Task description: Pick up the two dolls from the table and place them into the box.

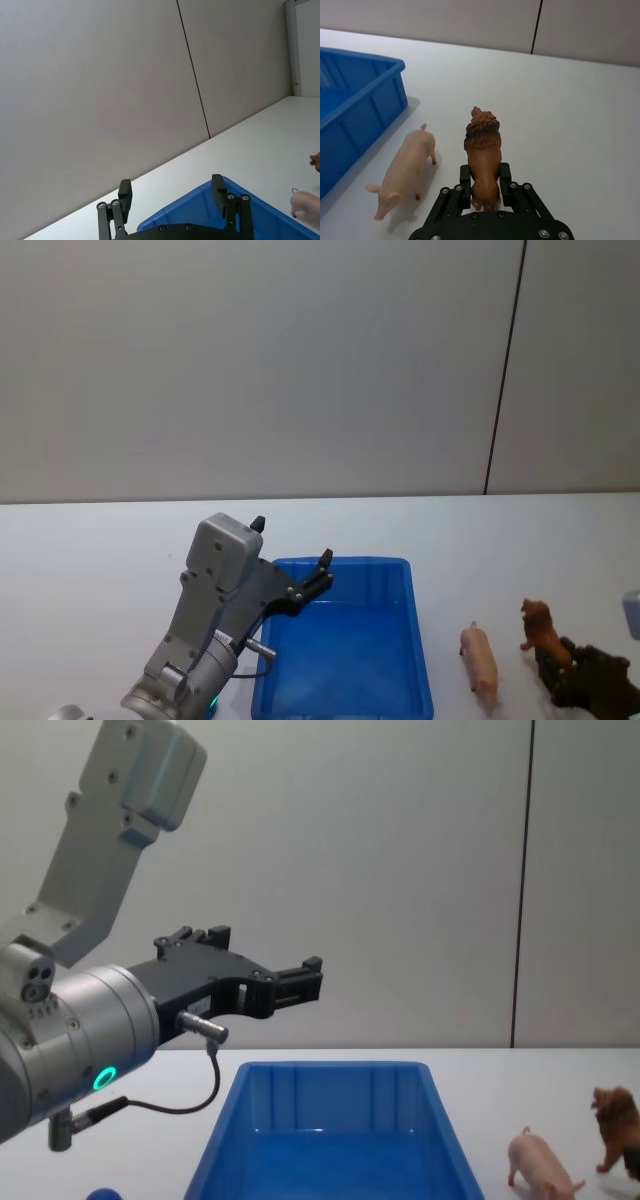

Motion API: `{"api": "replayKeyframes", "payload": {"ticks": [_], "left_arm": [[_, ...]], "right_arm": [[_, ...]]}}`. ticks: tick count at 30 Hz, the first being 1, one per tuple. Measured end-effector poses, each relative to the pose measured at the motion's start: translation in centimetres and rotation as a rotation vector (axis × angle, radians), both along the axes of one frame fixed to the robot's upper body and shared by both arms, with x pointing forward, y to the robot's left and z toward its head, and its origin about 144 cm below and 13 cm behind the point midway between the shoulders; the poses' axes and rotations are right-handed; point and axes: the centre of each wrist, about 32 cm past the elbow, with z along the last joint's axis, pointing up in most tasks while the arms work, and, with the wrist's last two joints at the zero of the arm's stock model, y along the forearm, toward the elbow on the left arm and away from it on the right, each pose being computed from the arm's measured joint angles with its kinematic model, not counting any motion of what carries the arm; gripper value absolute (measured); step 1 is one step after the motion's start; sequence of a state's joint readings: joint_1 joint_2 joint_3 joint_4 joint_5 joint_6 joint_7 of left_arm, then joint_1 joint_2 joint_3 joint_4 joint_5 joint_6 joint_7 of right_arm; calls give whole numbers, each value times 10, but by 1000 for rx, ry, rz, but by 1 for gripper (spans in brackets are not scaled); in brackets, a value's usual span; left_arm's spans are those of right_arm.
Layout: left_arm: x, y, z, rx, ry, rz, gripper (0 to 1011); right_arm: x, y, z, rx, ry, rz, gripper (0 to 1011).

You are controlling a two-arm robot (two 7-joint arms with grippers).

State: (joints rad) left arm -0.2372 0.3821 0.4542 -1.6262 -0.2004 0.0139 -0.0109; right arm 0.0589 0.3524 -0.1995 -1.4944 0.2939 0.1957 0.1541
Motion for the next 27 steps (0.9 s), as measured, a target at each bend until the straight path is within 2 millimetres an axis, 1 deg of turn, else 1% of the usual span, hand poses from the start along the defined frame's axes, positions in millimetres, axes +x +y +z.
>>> {"api": "replayKeyframes", "payload": {"ticks": [4,11,12,16,17,23,27], "left_arm": [[0,0,0,0,0,0,1001],[0,0,0,0,0,0,1001],[0,0,0,0,0,0,1001],[0,0,0,0,0,0,1001],[0,0,0,0,0,0,1001],[0,0,0,0,0,0,1001],[0,0,0,0,0,0,1002]], "right_arm": [[1,1,6,-9,-37,-3,322],[7,6,24,-20,-129,14,322],[7,6,24,-20,-129,14,322],[14,12,41,-16,-191,56,322],[14,12,41,-16,-191,56,322],[23,24,59,3,-241,134,322],[29,32,67,16,-249,183,322]]}}
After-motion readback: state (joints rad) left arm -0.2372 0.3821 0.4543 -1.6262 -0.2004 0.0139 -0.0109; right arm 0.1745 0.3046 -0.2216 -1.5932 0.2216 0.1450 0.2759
